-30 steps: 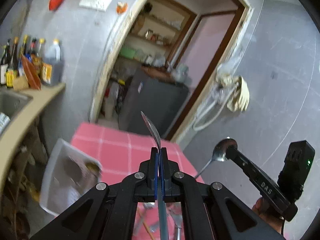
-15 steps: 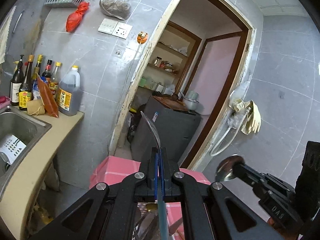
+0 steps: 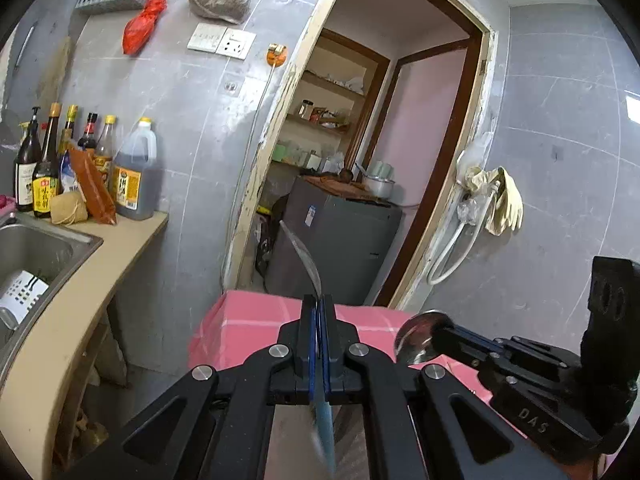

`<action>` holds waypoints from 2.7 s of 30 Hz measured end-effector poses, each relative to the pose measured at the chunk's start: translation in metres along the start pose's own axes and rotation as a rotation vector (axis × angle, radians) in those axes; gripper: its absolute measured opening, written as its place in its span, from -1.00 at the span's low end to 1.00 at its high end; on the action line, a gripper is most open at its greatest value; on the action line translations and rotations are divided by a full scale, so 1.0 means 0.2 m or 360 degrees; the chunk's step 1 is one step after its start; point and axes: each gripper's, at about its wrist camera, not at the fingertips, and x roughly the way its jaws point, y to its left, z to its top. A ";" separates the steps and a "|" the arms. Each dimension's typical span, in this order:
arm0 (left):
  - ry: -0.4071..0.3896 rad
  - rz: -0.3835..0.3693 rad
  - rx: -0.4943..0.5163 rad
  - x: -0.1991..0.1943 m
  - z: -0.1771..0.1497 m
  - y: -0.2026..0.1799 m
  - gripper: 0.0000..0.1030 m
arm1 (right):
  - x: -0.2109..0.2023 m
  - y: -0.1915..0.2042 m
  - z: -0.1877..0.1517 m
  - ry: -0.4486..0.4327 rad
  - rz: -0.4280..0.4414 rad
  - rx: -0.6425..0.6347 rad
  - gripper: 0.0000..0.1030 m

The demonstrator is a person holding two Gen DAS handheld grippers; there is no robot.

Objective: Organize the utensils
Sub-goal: 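Carry both held spoons into the white basket and open both grippers, then withdraw both grippers from the basket back over the table, then lower left gripper over silver spoon while right gripper lowers over silver fork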

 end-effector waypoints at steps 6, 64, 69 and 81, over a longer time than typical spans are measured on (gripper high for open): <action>0.0087 -0.0027 -0.0057 -0.01 -0.04 0.07 -0.94 | 0.06 0.03 -0.06 0.0057 0.0067 0.0031 -0.92; 0.0257 0.0092 0.0260 0.14 -0.51 -0.88 0.99 | -0.57 -1.17 -0.65 -0.0082 -0.0225 0.0528 0.97; 0.0384 0.0088 0.0267 0.32 -0.58 -0.84 0.99 | -0.39 -1.23 -0.73 0.0010 -0.0125 0.0536 0.97; 0.0585 0.0049 0.0191 0.60 -0.68 -0.71 0.95 | -0.12 -1.25 -0.82 0.0160 0.0029 0.0526 0.18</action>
